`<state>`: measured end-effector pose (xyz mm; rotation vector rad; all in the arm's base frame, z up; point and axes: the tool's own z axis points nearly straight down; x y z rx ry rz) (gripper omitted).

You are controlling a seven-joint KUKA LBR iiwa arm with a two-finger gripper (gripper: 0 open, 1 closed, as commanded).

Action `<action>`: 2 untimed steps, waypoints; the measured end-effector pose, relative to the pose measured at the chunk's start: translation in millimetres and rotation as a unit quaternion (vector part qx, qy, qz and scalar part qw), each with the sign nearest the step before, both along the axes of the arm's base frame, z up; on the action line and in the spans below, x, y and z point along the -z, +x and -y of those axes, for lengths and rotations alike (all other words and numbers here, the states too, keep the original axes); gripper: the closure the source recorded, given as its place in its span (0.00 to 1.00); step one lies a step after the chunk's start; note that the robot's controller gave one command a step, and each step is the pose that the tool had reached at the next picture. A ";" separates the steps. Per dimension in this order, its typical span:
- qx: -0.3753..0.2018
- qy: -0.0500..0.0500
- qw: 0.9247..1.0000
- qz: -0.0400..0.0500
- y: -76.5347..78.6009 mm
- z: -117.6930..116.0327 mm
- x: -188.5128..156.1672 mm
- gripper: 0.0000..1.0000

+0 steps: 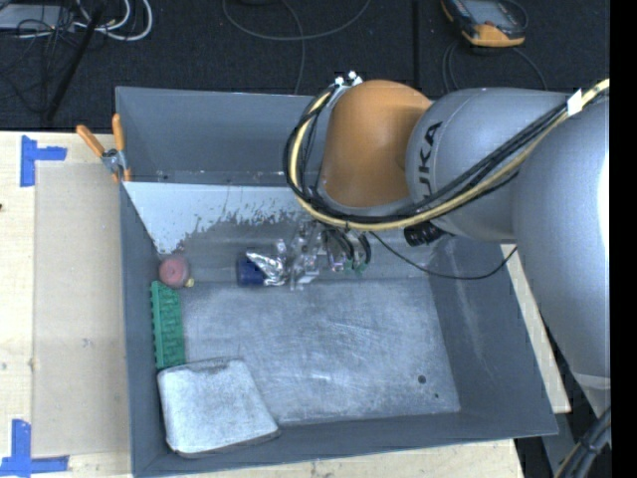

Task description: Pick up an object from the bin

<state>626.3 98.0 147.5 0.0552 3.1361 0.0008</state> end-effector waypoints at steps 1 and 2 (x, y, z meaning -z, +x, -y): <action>-0.001 0.000 1.000 -0.001 0.6 -0.3 -7.8 1.00; -0.002 0.000 1.000 -0.001 1.3 -0.7 -15.8 1.00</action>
Offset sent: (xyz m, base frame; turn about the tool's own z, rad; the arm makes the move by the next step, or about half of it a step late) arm 0.0001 0.0000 0.0079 0.0000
